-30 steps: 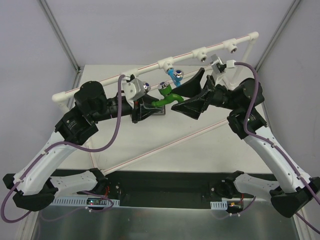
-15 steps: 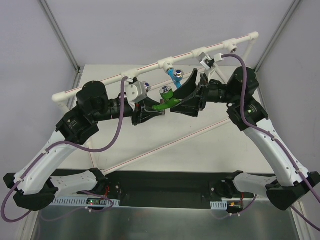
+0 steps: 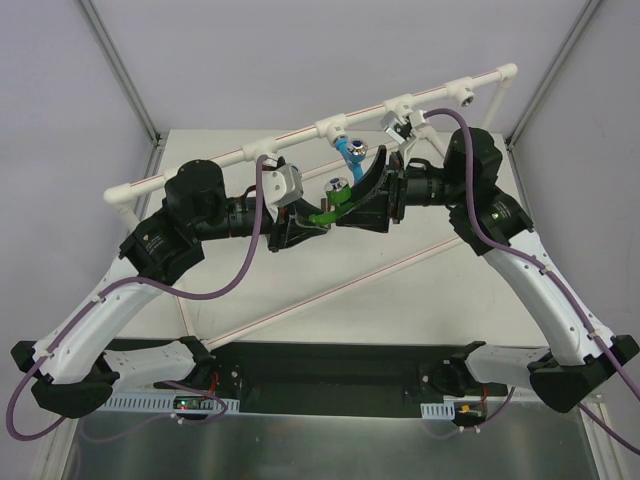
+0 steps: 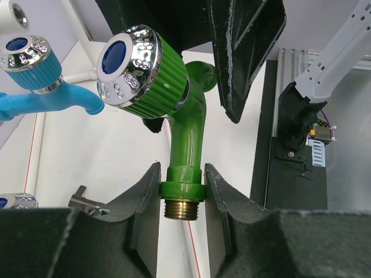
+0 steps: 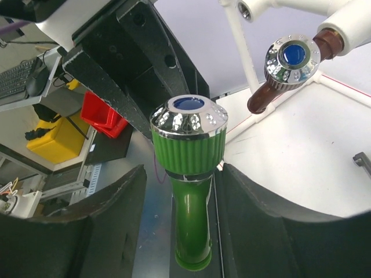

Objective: Install the water faucets

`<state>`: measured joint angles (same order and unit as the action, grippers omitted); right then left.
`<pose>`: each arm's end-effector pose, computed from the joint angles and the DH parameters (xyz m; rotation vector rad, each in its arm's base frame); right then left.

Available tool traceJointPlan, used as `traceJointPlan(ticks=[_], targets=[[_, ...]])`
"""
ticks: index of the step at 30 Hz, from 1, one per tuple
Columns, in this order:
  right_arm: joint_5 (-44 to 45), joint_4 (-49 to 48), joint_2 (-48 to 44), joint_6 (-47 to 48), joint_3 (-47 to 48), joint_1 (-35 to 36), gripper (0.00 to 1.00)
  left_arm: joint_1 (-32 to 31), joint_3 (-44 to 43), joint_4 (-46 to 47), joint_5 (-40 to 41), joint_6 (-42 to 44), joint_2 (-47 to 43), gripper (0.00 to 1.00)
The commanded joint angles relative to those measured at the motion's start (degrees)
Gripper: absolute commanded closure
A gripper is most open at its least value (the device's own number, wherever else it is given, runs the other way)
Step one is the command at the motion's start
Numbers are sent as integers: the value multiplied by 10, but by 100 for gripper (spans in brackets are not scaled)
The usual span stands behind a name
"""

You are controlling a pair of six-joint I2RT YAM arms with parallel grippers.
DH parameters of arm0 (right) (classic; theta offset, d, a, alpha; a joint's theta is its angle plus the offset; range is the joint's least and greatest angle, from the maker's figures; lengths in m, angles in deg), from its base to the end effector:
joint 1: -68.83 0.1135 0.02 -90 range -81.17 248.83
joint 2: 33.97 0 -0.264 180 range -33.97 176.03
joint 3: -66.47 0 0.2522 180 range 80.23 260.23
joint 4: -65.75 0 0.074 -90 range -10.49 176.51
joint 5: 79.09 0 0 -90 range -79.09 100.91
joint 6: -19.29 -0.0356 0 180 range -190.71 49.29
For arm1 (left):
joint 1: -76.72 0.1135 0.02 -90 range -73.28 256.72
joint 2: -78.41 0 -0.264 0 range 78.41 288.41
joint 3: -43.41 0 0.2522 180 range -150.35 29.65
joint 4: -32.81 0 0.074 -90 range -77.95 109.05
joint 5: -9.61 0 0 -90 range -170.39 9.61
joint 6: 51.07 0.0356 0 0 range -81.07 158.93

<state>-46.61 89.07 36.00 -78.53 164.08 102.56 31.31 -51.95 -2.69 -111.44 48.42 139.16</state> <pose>0.1878 0.1615 0.4855 -1.1623 1.2216 1.2997 0.1295 -0.1575 0.4855 1.1273 1.2197 -0.9097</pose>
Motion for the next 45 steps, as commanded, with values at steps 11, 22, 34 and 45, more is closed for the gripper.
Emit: traceJointPlan(ticks=[11, 22, 34, 45], targets=[[-8, 55, -1, 72, 39, 20, 63, -2, -28, 13, -7, 9, -7, 100], [34, 68, -33, 121, 31, 18, 98, -1, -28, 9, 42, 18, -25, 83], [294, 61, -173, 166, -47, -40, 98, -1, -79, -67, 362, 111, -86, 25], [521, 59, -264, 169, -98, -46, 98, 110, -101, -132, 535, 205, -42, 5]])
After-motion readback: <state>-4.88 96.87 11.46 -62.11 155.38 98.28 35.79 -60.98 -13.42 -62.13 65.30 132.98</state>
